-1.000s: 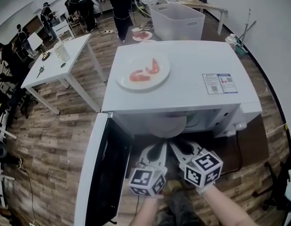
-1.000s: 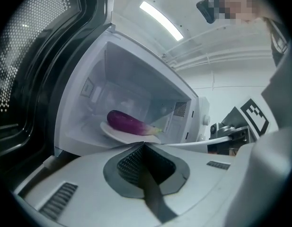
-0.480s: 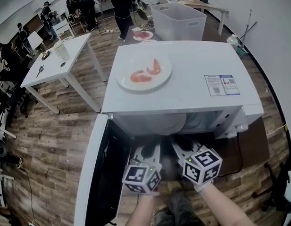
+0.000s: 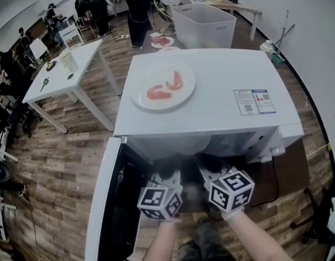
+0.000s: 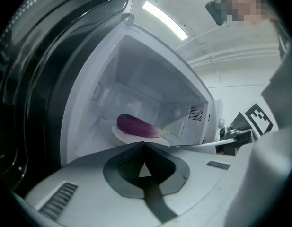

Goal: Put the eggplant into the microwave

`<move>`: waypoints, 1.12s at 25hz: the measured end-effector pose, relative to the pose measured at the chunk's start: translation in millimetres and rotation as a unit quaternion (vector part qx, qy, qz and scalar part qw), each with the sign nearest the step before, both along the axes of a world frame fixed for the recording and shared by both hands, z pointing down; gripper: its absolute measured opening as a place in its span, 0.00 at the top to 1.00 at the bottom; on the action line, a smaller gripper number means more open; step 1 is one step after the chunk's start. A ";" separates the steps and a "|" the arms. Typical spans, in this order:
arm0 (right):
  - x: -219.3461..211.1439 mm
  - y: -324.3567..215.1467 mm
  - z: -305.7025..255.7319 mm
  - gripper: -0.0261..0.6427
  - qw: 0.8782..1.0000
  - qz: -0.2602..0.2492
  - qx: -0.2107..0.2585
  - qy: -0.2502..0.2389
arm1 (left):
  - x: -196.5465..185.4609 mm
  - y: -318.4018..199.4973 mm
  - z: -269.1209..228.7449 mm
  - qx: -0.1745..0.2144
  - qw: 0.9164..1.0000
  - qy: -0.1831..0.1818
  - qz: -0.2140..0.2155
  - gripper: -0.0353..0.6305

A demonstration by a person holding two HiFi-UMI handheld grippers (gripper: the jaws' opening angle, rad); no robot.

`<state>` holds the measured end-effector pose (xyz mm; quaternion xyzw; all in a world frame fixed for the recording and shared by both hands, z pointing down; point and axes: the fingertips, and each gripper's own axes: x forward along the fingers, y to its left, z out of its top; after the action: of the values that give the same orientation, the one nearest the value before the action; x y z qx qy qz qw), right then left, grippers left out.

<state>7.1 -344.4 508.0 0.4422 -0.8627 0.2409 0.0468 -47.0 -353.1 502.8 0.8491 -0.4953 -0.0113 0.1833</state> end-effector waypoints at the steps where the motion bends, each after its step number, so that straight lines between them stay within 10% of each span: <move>1: 0.0 -0.8 0.1 0.95 1.000 0.000 -0.001 -0.001 | -0.1 -1.7 0.2 -0.001 1.000 0.001 0.000 0.95; 28: -1.9 -9.4 -11.5 0.96 0.999 -0.020 0.026 -0.004 | 8.8 -20.3 -1.9 -0.008 1.000 0.005 0.004 0.95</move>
<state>5.2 -353.8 496.5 0.4245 -0.8777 0.2194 0.0367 -38.1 -373.5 500.9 0.8495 -0.4909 -0.0110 0.1931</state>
